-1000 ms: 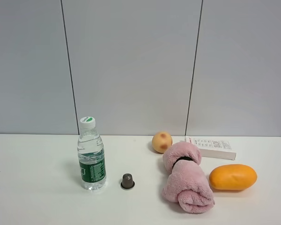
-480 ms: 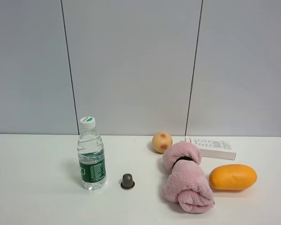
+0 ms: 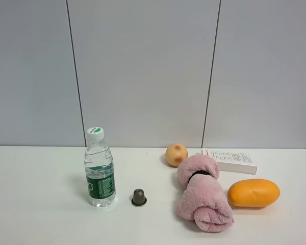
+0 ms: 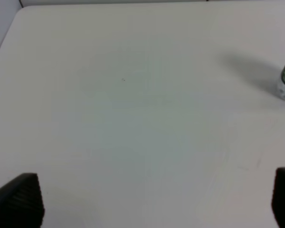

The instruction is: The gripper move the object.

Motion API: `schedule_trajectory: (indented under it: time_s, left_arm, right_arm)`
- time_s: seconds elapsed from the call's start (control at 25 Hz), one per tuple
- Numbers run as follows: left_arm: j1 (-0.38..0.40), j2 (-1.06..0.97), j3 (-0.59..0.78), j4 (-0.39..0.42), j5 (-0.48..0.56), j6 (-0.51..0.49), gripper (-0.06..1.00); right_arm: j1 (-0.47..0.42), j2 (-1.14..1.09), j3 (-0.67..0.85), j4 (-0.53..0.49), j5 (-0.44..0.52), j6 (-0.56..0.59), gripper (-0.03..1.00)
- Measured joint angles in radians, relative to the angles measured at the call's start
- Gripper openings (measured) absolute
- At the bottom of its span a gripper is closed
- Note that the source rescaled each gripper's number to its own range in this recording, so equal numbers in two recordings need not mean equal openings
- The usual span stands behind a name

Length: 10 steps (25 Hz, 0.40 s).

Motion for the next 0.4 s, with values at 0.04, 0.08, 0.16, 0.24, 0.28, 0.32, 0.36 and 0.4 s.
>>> schedule_trajectory:
  time_s: [0.04, 0.08, 0.16, 0.24, 0.28, 0.32, 0.36, 0.4]
  left_arm:
    - [0.000, 0.000, 0.000, 0.000, 0.000, 0.000, 1.00]
    - [0.000, 0.000, 0.000, 0.000, 0.000, 0.000, 1.00]
    - [0.000, 0.000, 0.000, 0.000, 0.000, 0.000, 1.00]
    - [0.000, 0.000, 0.000, 0.000, 0.000, 0.000, 1.00]
    - [0.000, 0.000, 0.000, 0.000, 0.000, 0.000, 1.00]
    - [0.000, 0.000, 0.000, 0.000, 0.000, 0.000, 1.00]
    - [0.000, 0.000, 0.000, 0.000, 0.000, 0.000, 1.00]
    - [0.000, 0.000, 0.000, 0.000, 0.000, 0.000, 1.00]
  right_arm:
    - [0.000, 0.000, 0.000, 0.000, 0.000, 0.000, 1.00]
    - [0.000, 0.000, 0.000, 0.000, 0.000, 0.000, 1.00]
    - [0.000, 0.000, 0.000, 0.000, 0.000, 0.000, 1.00]
    - [0.000, 0.000, 0.000, 0.000, 0.000, 0.000, 1.00]
    - [0.000, 0.000, 0.000, 0.000, 0.000, 0.000, 1.00]
    - [0.000, 0.000, 0.000, 0.000, 0.000, 0.000, 1.00]
    - [0.000, 0.000, 0.000, 0.000, 0.000, 0.000, 1.00]
    - [0.000, 0.000, 0.000, 0.000, 0.000, 0.000, 1.00]
